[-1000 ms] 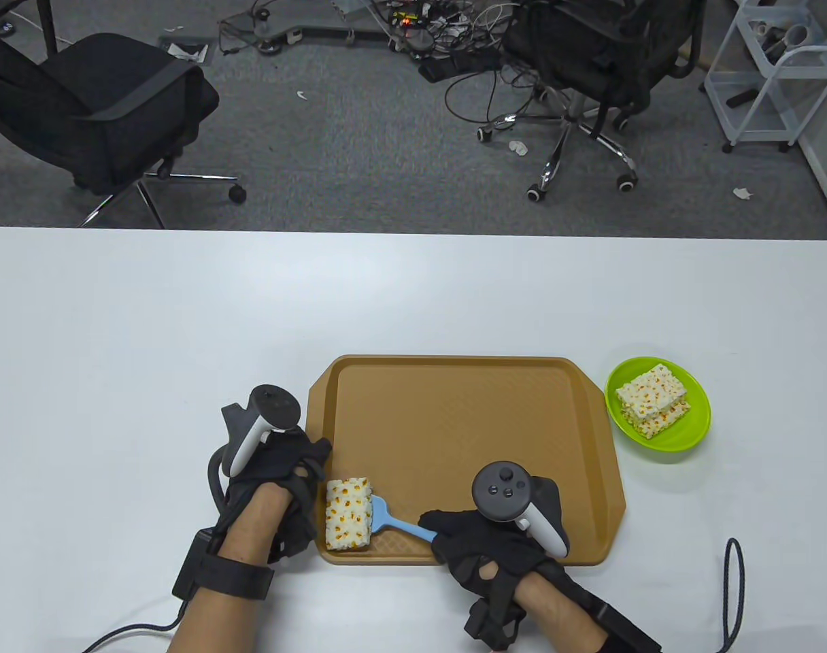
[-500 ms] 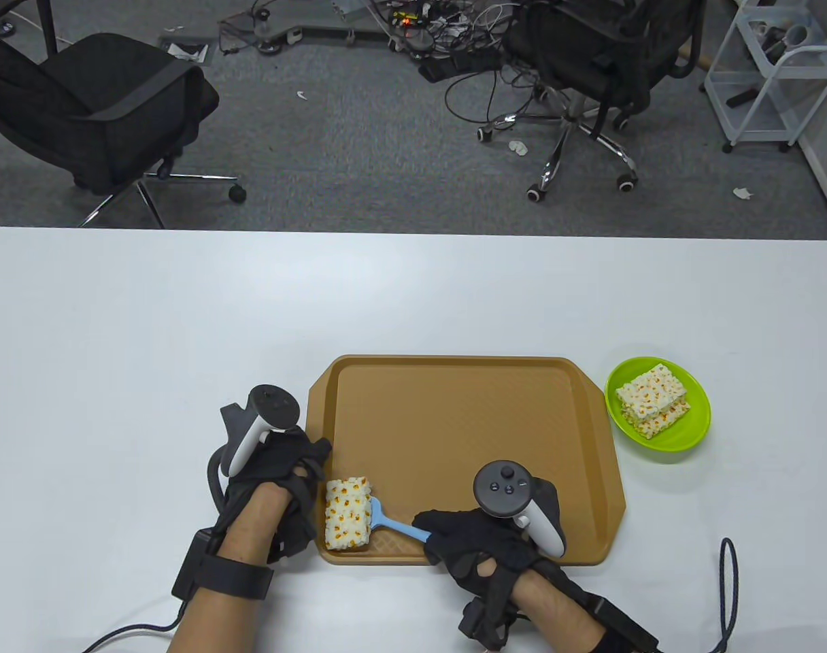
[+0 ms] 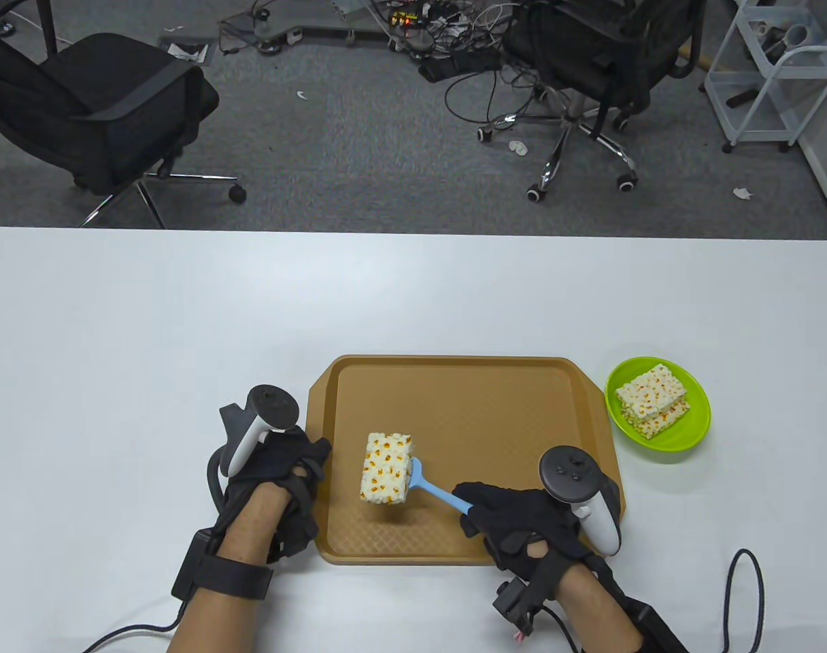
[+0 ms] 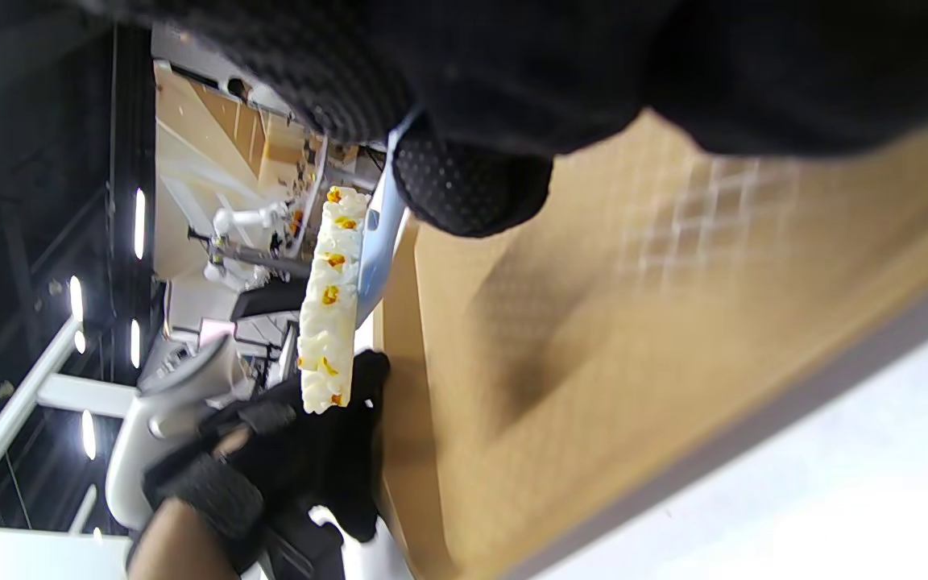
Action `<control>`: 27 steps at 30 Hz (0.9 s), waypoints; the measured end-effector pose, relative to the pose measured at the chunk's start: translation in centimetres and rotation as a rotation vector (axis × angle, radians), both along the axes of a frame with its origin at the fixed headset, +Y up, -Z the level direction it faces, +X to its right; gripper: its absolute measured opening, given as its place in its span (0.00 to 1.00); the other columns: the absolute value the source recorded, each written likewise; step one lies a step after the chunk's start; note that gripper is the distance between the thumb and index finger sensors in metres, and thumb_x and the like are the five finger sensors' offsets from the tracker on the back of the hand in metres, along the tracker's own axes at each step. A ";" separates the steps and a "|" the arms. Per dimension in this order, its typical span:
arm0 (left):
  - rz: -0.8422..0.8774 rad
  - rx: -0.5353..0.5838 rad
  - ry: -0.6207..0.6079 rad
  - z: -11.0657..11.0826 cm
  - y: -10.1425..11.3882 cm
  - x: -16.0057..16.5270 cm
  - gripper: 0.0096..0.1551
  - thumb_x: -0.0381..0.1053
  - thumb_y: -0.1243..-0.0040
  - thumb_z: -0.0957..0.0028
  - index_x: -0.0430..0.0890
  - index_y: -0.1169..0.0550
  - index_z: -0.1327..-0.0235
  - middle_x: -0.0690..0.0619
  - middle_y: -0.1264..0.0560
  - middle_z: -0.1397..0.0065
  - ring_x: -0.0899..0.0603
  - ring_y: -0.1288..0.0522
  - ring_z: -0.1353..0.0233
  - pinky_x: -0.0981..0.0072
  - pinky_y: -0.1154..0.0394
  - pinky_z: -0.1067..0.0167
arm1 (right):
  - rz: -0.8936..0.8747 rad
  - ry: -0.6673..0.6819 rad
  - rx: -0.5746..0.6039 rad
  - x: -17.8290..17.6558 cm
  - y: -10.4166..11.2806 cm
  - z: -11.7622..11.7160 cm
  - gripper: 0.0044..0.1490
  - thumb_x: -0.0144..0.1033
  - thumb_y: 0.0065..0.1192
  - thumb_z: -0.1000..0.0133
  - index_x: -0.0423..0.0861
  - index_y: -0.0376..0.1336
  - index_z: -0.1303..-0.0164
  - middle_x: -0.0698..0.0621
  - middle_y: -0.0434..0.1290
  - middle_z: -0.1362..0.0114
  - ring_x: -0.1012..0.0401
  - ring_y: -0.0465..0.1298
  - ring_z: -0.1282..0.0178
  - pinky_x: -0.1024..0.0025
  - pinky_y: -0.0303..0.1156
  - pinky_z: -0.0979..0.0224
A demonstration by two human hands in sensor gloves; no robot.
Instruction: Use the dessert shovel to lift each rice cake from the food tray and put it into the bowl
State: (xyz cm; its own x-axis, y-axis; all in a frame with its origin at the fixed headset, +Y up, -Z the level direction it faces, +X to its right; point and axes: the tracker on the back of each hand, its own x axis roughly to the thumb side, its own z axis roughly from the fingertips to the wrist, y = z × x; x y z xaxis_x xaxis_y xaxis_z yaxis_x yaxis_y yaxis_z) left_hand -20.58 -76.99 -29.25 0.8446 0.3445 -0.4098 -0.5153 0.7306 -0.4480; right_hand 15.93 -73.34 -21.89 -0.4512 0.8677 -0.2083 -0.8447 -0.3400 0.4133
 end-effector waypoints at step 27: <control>0.014 -0.008 -0.004 -0.1 0.0 -0.1 0.41 0.62 0.43 0.46 0.36 0.38 0.31 0.42 0.13 0.58 0.41 0.08 0.67 0.53 0.13 0.76 | -0.006 -0.590 0.110 14.8 4.5 0.1 0.34 0.38 0.58 0.54 0.42 0.66 0.36 0.45 0.80 0.49 0.67 0.78 0.78 0.65 0.82 0.69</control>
